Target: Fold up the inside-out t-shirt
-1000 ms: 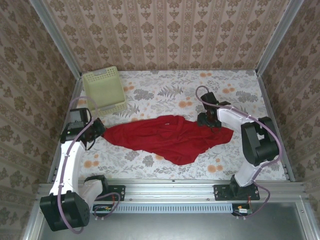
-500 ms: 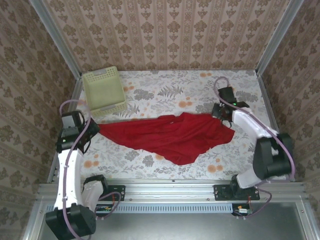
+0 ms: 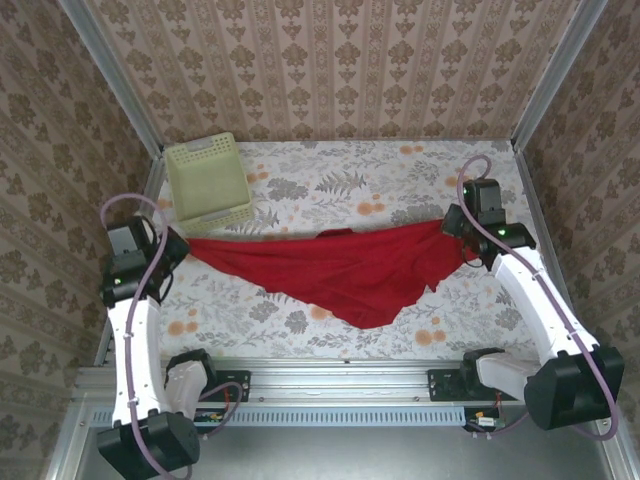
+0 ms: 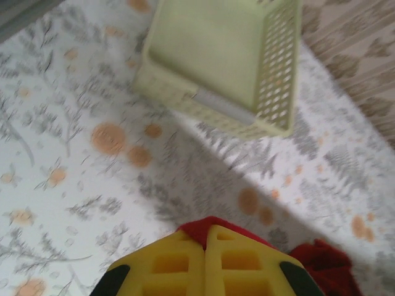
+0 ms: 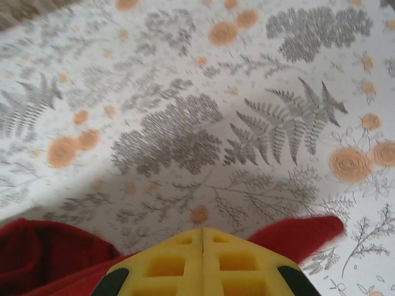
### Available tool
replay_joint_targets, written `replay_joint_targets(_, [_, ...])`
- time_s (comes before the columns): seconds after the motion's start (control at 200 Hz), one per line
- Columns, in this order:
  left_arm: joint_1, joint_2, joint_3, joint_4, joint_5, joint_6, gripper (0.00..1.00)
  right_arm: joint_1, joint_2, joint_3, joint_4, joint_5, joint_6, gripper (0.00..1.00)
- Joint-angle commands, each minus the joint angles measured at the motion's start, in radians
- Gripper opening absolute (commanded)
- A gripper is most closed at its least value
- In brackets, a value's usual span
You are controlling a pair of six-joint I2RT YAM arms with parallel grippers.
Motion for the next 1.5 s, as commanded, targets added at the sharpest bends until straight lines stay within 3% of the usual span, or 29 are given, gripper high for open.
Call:
replay_joint_targets(0.0, [0.012,0.029,0.186,0.024,0.061,-0.04,0.0,0.002,-0.003,0.183,-0.027,-0.031,-0.011,0.0])
replay_joint_targets(0.185, [0.013,0.134,0.608,-0.055,0.1,-0.017,0.0,0.139,0.136,0.61,-0.113,0.036,-0.088,0.0])
replay_joint_targets(0.305, [0.013,0.133,0.843,-0.096,0.094,0.023,0.0,0.162,0.241,0.907,-0.167,0.029,-0.115,0.0])
replay_joint_targets(0.41, [0.014,0.081,0.947,-0.069,0.126,0.022,0.0,0.172,0.368,1.112,-0.174,0.0,-0.156,0.0])
replay_joint_targets(0.565, [0.014,0.022,1.011,0.021,0.285,-0.03,0.0,0.17,0.576,1.385,-0.24,-0.083,-0.163,0.0])
replay_joint_targets(0.755, [0.047,-0.061,0.886,0.186,0.54,-0.166,0.0,0.17,0.761,1.509,-0.276,-0.14,-0.164,0.0])
replay_joint_targets(0.93, [0.204,-0.211,0.603,0.406,0.71,-0.384,0.0,0.167,0.892,1.51,-0.279,-0.205,-0.161,0.0])
replay_joint_targets(1.14, [0.212,-0.241,0.524,0.392,0.719,-0.382,0.0,0.178,0.969,1.501,-0.276,-0.26,-0.098,0.0])
replay_joint_targets(1.3, [0.209,-0.123,0.555,0.345,0.678,-0.311,0.0,0.205,0.956,1.472,-0.251,-0.231,-0.1,0.0])
replay_joint_targets(1.39, [0.106,-0.004,0.619,0.242,0.577,-0.191,0.0,0.205,0.958,1.473,-0.25,-0.221,-0.099,0.0])
replay_joint_targets(1.43, [-0.026,0.05,0.659,0.155,0.458,-0.091,0.0,0.203,0.966,1.478,-0.247,-0.213,-0.101,0.0])
replay_joint_targets(1.495, [-0.318,0.131,0.707,0.053,0.209,0.066,0.0,0.197,0.985,1.508,-0.251,-0.22,-0.109,0.0])
